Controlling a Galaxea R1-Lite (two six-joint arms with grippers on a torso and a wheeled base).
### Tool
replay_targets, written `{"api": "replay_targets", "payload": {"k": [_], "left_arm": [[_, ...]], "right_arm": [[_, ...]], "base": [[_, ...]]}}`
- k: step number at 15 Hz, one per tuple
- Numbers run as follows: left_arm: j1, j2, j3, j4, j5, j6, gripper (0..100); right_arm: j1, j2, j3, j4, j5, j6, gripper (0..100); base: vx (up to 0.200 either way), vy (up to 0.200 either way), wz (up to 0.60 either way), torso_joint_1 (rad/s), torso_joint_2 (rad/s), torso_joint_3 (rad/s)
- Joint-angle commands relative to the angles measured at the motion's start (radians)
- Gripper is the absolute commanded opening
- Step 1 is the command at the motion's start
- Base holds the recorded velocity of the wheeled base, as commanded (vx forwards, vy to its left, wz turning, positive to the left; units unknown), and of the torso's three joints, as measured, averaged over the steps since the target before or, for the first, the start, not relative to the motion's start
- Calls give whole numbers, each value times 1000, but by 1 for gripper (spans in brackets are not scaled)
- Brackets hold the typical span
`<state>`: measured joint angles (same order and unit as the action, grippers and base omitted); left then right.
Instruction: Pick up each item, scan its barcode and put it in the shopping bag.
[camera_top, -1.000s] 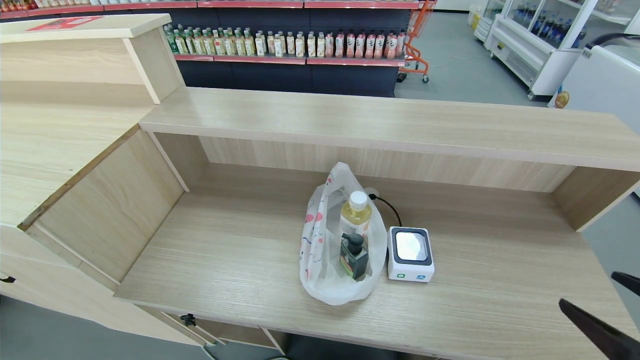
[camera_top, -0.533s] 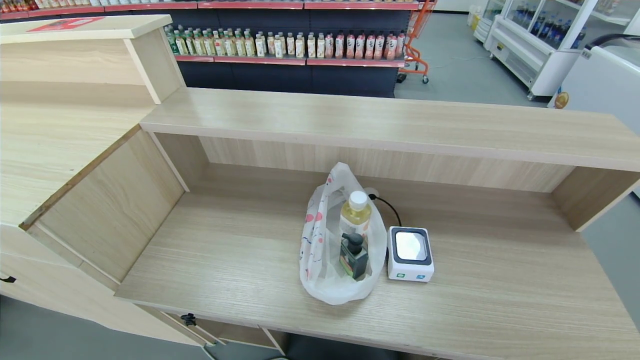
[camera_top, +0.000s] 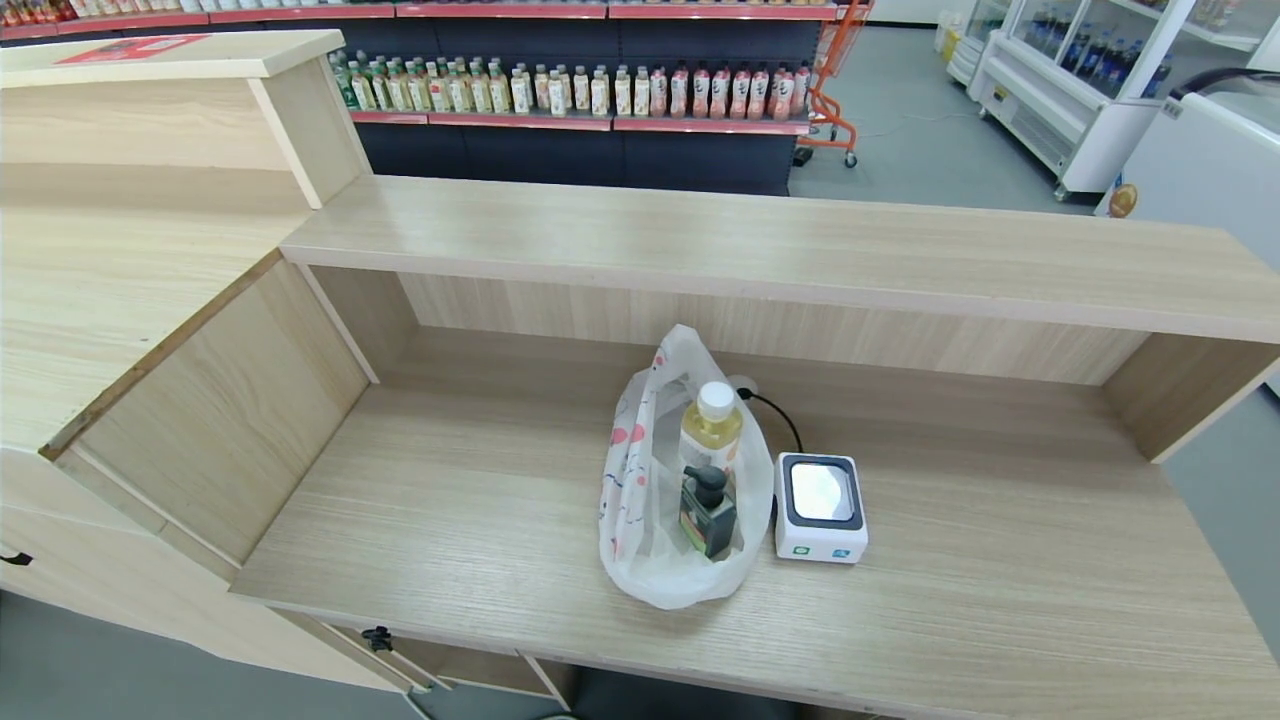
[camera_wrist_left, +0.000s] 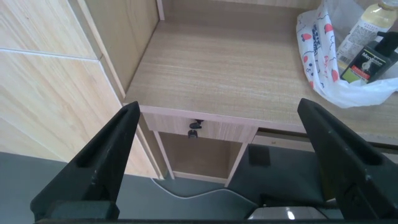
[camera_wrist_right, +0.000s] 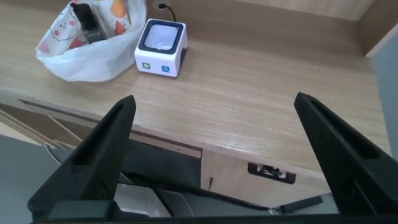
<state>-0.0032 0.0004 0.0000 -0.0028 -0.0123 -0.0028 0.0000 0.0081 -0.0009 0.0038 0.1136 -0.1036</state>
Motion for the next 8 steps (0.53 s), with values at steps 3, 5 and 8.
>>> {"api": "replay_targets", "payload": {"k": [3,5,8], "left_arm": [[0,0,0,0,2,0,100],[0,0,0,0,0,0,100],[-1,0,0,0,0,0,100]], "right_arm": [[0,-8,1,8,0,1,100],[0,-8,1,8,0,-10,100],[0,-8,1,10,-2,-4,100]], "base": [[0,0,0,0,0,0],[0,0,0,0,0,0],[0,0,0,0,0,0]]}}
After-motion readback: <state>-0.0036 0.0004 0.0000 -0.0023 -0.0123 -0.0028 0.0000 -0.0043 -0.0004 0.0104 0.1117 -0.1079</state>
